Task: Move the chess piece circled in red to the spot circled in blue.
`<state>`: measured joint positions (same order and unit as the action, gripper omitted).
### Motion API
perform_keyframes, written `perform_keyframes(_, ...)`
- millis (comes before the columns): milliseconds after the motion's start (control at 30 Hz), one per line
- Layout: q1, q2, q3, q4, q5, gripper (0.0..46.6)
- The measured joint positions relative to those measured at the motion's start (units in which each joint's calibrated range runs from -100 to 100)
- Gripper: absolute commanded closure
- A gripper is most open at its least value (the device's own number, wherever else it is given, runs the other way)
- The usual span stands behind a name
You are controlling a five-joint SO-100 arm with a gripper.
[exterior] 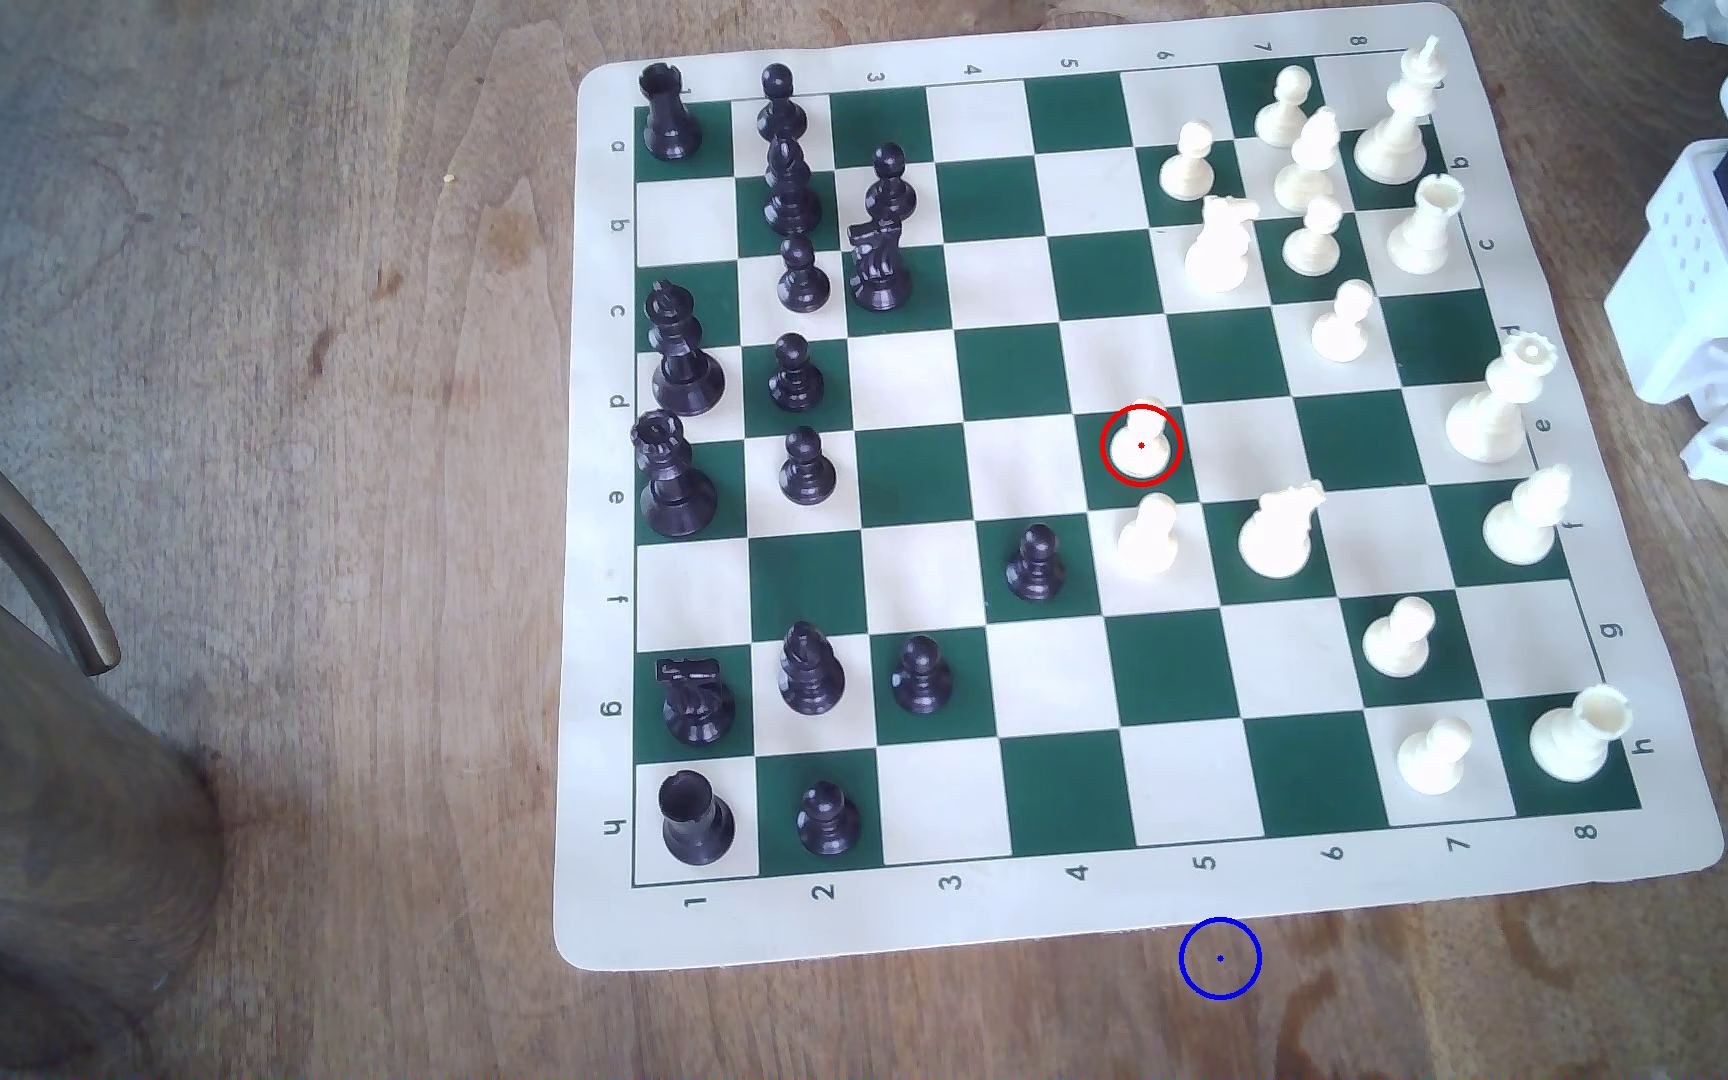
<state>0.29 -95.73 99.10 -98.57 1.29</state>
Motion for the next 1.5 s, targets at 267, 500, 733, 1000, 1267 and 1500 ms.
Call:
perform_keyframes(267, 0.0, 0.0, 0.0, 0.0, 0.0, 46.5)
perform_keyframes(500, 0.0, 0.0, 0.0, 0.0, 0.0, 46.5)
perform_keyframes(733, -0.37, 0.0, 0.0, 6.69, 0.15, 46.5)
perform_keyframes(1000, 0.37, 0.08, 0.0, 53.07, 0.15, 46.5)
perform_keyframes(1267, 3.17, 10.22, -0.27, 89.56, 1.76, 46.5)
perform_keyframes(1500, 3.91, 23.96, -10.48, 120.08, 0.24, 45.7)
